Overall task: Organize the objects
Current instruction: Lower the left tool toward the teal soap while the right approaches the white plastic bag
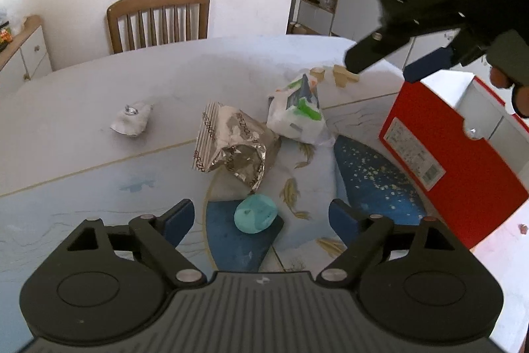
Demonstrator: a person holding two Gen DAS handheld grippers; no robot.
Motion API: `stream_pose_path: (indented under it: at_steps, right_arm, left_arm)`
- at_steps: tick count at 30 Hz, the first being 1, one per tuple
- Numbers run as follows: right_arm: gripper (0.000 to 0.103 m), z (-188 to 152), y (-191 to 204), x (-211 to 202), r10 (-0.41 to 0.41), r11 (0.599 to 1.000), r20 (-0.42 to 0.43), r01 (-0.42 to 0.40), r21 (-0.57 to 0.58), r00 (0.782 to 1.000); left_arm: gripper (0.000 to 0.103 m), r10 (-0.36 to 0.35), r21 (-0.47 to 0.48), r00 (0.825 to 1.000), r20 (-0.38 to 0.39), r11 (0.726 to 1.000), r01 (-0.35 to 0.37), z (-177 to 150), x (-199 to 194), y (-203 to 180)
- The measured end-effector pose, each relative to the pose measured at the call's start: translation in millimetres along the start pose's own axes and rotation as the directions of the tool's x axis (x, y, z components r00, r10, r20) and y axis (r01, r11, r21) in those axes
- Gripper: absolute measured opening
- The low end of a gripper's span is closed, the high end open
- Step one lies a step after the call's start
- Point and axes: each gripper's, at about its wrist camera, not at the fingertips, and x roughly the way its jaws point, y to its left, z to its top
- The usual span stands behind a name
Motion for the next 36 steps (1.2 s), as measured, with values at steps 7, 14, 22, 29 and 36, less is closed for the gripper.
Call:
stream_pose_path:
  at_steps: [7, 14, 22, 29, 36]
  right_arm:
    - [0.089, 16, -2, 40, -0.037, 0.999, -0.058, 0.038, 0.020, 0.998]
    - [0.089, 25, -4, 73, -0.046, 0.997, -0.100, 0.052, 0.056, 0.994]
    - [0.090, 28, 0, 105, -0.059, 0.995, -0.133, 0.070, 0.077, 0.989]
    - [0.089, 28, -3, 121, -0.065, 0.992, -0.155, 0.081, 0.099, 0.986]
    - [0.077, 25, 4, 125, -0.056, 0.994, -0.160, 0.070, 0.079, 0.986]
  left_arm:
    - [0.103, 0.013, 0.007, 1.000, -0.021, 1.000, -0.013, 1, 28, 1]
    - [0.103, 0.025, -0.011, 0.999, -0.026, 1.000, -0.025, 0, 45, 2]
    - [0.103, 0.074, 0.012, 0.997, -0.005, 0.997, -0.074, -5, 57, -2]
    - [0.103, 0.083, 0.023, 0.997, 0.007, 0.996, -0.083, -8, 62, -6]
    - [0.094, 0.081, -0.021, 0.997, 0.008, 0.997, -0.081, -7, 62, 0]
